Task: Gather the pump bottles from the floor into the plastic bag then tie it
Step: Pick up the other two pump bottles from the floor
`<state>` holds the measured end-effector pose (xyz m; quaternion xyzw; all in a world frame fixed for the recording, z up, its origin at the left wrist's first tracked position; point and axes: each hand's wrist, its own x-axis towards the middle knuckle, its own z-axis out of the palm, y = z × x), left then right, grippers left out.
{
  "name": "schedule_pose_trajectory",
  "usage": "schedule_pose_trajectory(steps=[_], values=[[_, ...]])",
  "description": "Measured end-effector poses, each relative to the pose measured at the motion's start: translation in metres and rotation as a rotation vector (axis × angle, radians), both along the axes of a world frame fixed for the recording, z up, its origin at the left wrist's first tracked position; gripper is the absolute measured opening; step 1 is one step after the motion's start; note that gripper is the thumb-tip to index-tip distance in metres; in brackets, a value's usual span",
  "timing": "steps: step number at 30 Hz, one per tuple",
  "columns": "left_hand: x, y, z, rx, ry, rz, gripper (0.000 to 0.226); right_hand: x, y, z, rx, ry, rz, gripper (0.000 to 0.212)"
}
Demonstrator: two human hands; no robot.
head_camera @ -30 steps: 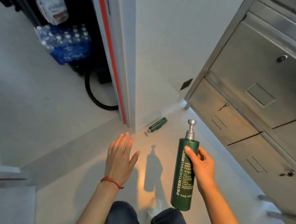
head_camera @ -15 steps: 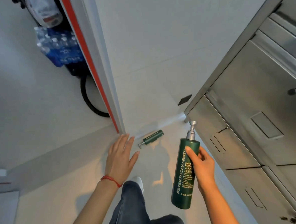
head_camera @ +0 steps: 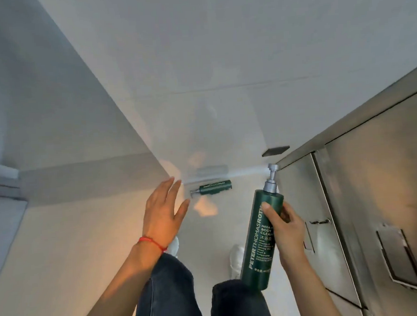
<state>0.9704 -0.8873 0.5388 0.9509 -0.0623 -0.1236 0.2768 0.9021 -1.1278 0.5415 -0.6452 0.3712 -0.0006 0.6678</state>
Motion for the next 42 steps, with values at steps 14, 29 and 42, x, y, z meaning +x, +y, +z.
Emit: schedule_pose_trajectory(steps=[14, 29, 42], values=[[-0.008, -0.103, -0.205, -0.398, 0.266, 0.685, 0.037, 0.049, -0.079, -0.18, -0.009, 0.05, 0.127, 0.026], [0.065, -0.124, -0.585, -0.76, 0.79, 1.19, 0.029, 0.066, -0.087, -0.475, 0.005, 0.12, 0.049, 0.01], [0.119, -0.144, -0.693, -1.072, 0.614, 1.652, 0.039, 0.057, -0.106, -0.569, -0.14, 0.228, 0.046, 0.019]])
